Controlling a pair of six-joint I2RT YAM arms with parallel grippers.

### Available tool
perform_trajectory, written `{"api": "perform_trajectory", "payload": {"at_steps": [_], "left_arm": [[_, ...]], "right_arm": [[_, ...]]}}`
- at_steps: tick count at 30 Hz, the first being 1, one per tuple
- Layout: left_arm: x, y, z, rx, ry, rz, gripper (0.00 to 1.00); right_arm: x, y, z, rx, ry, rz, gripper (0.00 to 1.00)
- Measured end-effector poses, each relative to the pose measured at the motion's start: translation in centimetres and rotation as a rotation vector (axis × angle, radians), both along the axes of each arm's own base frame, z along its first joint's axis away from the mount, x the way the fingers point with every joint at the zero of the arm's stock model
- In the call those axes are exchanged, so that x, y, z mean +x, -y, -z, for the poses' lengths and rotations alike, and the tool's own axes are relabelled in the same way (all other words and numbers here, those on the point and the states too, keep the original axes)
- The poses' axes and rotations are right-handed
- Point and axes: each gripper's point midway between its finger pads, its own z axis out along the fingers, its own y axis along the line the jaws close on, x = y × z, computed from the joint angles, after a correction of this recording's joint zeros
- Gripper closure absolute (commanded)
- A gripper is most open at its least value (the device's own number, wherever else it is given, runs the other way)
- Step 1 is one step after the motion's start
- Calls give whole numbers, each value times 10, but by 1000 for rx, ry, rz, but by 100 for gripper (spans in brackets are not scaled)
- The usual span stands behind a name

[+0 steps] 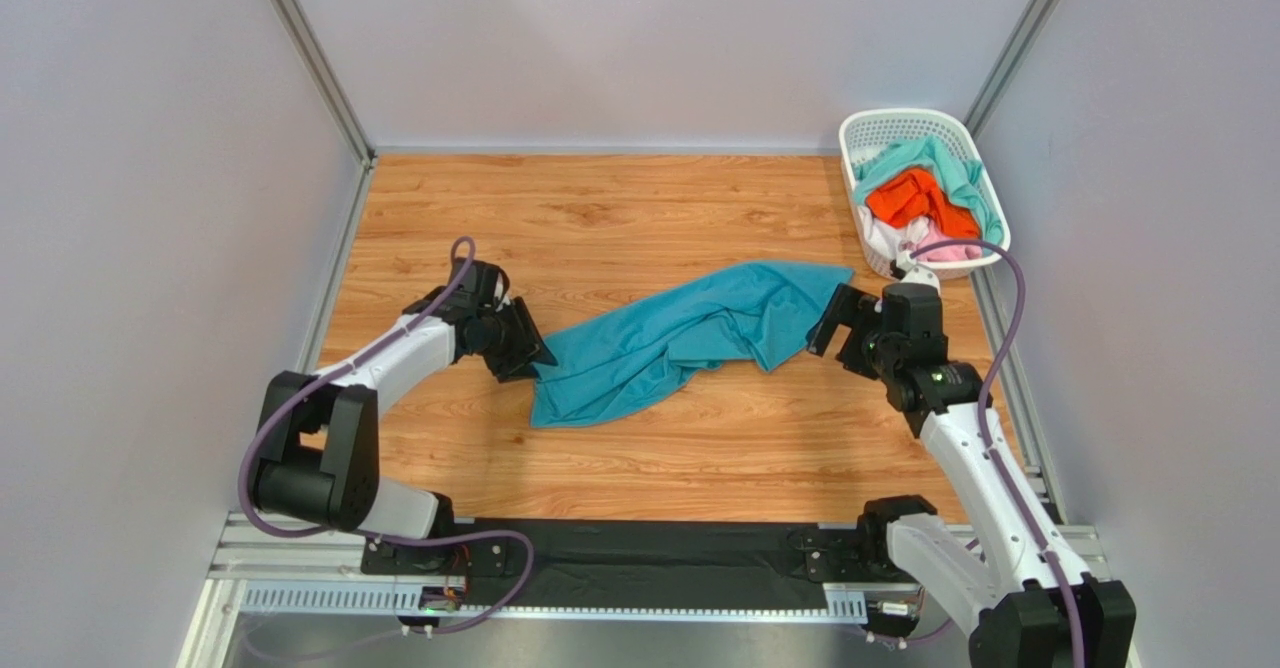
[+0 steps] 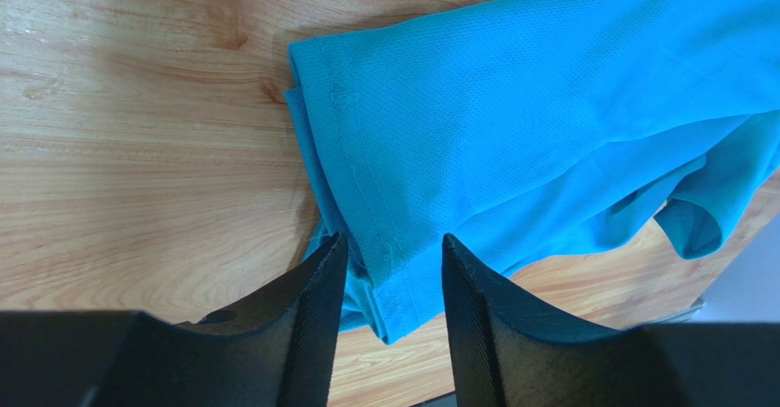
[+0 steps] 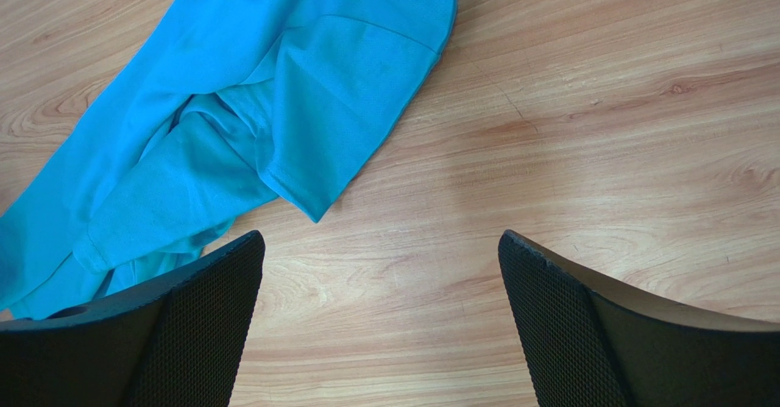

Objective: Fold and stack the t-shirts
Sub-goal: Flatten the tshirt out

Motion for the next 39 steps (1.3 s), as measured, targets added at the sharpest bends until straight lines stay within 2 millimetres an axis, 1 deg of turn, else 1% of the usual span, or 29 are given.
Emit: {"api": "perform_trajectory", "payload": {"at_steps": [1,4,6,7,9,10,11,17,19,21,23,25,28,31,34,35,37,39], "left_arm": [[0,0,1,2,-2,0,55],[0,-1,4,10,-11,3,57],[-1,-1,7,15,-21,5,62],[-1,-1,9,19,-24,9,72],[-2,1,12,25,-30,21,83],[-3,1,12,27,-33,28,95],[-3,2,13,28,-34,31,100],[-2,4,9,30,-19,50,100],[-2,4,2,26,5,54,100],[0,4,-9,19,44,56,100],[3,5,-25,7,99,57,100],[4,5,-45,-9,171,56,100],[2,5,-67,-27,253,54,100],[-4,3,-85,-41,318,52,100],[-10,0,-99,-46,371,45,100],[-13,-2,-104,-46,391,41,100],[-16,-4,-112,-45,421,32,100],[-19,-8,-119,-40,450,22,100]], "right_arm": [[0,0,1,-1,-2,0,0],[0,0,2,-3,-7,-1,0],[-1,1,2,-6,-9,1,0],[0,1,2,-7,-8,2,0],[-1,1,2,-8,-9,3,0],[0,1,2,-8,-9,4,0],[0,1,3,-8,-11,3,0],[-1,-2,5,-7,-20,-23,0],[-2,-6,7,3,-29,-48,0],[-3,-11,9,14,-40,-77,0],[-5,-20,12,17,-55,-116,1],[-9,-33,17,13,-77,-169,1],[-15,-48,25,1,-111,-233,2],[-18,-60,32,-17,-146,-276,7],[-16,-69,37,-37,-175,-305,12],[-13,-73,38,-41,-185,-314,15],[-8,-79,44,-50,-210,-328,16],[-1,-85,51,-60,-240,-337,19]]}}
